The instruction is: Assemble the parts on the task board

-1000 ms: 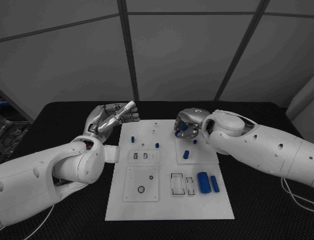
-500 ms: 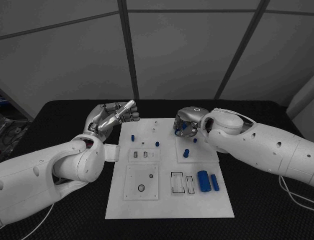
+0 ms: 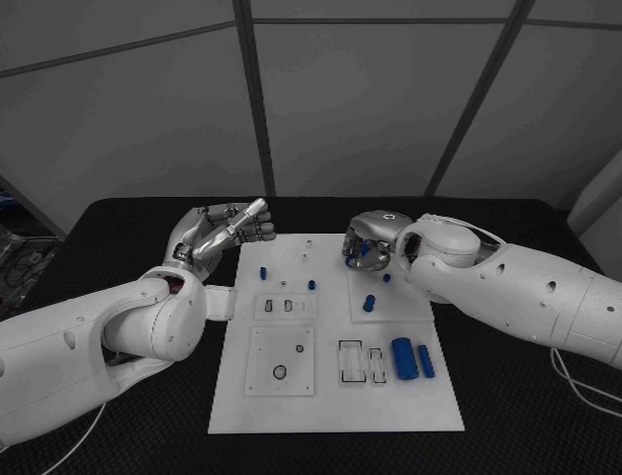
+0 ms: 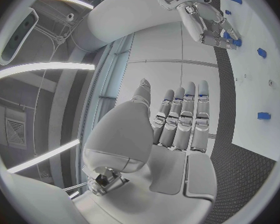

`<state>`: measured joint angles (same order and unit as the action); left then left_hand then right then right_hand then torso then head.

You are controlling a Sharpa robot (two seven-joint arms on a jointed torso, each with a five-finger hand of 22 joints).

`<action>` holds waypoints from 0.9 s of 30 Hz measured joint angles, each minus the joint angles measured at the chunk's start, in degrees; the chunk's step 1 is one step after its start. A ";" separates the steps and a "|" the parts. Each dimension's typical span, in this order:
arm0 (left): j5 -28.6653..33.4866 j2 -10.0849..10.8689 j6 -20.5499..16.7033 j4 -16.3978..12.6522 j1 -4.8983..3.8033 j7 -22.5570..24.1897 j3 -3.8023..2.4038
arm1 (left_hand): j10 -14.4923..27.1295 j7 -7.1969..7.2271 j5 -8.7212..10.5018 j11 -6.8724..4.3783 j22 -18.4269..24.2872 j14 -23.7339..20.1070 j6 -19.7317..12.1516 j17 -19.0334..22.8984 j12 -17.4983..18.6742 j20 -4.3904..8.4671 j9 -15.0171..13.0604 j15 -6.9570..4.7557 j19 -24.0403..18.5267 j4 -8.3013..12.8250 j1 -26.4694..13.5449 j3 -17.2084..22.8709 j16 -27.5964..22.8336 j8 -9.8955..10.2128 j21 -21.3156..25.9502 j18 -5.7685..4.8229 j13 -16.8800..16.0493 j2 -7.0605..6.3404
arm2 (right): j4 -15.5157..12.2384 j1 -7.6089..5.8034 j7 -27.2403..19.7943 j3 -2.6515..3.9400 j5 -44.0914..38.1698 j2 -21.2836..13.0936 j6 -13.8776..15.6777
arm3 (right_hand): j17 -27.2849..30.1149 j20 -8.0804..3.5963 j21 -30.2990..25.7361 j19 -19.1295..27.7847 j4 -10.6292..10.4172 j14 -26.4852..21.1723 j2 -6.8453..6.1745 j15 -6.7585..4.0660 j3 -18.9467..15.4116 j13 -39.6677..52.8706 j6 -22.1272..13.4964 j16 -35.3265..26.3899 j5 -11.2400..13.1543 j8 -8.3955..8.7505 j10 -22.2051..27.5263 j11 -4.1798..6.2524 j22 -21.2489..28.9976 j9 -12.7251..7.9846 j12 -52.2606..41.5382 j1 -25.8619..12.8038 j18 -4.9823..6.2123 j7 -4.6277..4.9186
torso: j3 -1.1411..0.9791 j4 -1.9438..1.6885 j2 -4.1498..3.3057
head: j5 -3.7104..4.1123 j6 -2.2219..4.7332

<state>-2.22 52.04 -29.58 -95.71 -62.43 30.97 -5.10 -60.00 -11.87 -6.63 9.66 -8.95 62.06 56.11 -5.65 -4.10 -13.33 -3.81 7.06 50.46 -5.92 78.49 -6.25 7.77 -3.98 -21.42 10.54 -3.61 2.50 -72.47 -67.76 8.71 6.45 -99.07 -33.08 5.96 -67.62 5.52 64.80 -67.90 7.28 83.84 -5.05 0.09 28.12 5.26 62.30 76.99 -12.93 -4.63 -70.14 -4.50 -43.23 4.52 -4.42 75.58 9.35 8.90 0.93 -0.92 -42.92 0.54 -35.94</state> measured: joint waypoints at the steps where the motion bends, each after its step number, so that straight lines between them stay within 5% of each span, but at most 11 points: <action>1: 0.01 0.00 0.00 0.00 0.00 -0.01 0.00 | 0.00 0.00 0.00 0.00 0.01 0.00 0.00 0.00 0.00 0.00 0.00 0.00 0.00 0.00 0.00 0.00 0.00 0.00 0.00 0.00 0.00 0.00 | -0.21 0.02 0.06 -0.01 -0.05 -0.13 0.22 | -0.08 0.00 0.33 0.00 0.09 0.00 0.03 0.00 0.09 0.04 0.33 0.03 0.01 -0.01 -0.32 -0.12 -0.23 0.00 0.02 0.07 0.00 0.02 | 0.00 0.01 -0.01 | 0.00 0.02; 4: 0.02 0.00 0.02 0.00 0.00 -0.04 0.00 | 0.00 0.00 0.00 0.00 0.00 0.00 0.00 0.00 0.23 0.00 0.03 0.00 0.00 0.00 -0.02 0.00 0.00 0.00 0.00 0.00 0.00 0.02 | -0.98 0.09 0.32 -0.03 -0.15 -0.53 1.16 | -0.15 0.04 2.08 -1.52 0.07 0.13 0.10 -0.12 0.35 0.18 0.42 0.03 -0.28 -0.01 -0.50 0.09 -2.89 0.00 -0.01 0.14 -0.94 0.02 | -0.02 0.00 -0.02 | -0.03 0.07; 16: 0.14 -0.01 0.09 0.01 0.00 -0.07 0.00 | 0.20 -0.22 0.00 0.20 0.05 0.00 -0.22 0.00 0.23 0.00 0.05 0.00 0.00 0.00 -0.23 0.00 -0.23 0.00 0.00 0.00 0.00 0.23 | -2.11 0.10 2.27 0.00 -0.11 0.54 7.92 | -0.24 0.00 2.55 -1.64 0.14 0.20 0.09 -0.20 0.62 0.31 0.42 0.25 -1.04 -0.01 -0.71 -0.11 -3.76 -0.01 -0.12 0.13 -0.93 0.02 | 0.01 -0.08 -0.12 | -0.38 0.51; 27: 0.23 -0.16 0.13 0.12 0.00 -0.07 -0.01 | 0.20 -0.21 0.00 0.20 0.05 0.00 -0.21 0.00 0.23 0.00 0.05 0.00 0.00 0.00 -0.23 0.00 -0.23 -0.01 0.00 0.00 0.00 0.23 | 1.41 0.06 2.87 0.00 0.18 5.38 14.04 | -0.67 0.00 3.03 -1.64 0.29 0.20 -0.14 -0.20 0.76 0.48 0.62 0.53 -1.03 -0.01 -0.73 -0.09 -4.07 0.04 -0.11 0.34 -0.91 -0.18 | 0.06 -0.10 -0.23 | -0.49 0.34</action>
<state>-1.99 51.88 -29.45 -95.59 -62.43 30.89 -5.11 -59.80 -12.09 -6.63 9.86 -8.91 62.06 55.89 -5.65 -3.87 -13.33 -3.77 7.06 50.46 -5.92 78.27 -6.25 7.54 -3.99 -21.42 10.53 -3.61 2.73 -71.05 -67.70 11.58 6.45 -98.89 -27.70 20.00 -68.29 5.52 67.83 -69.54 7.57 84.04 -5.19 -0.11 28.88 5.73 62.93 77.52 -13.96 -4.64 -70.87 -4.59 -47.29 4.57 -4.53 75.92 8.44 8.72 0.99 -1.02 -43.14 0.05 -35.61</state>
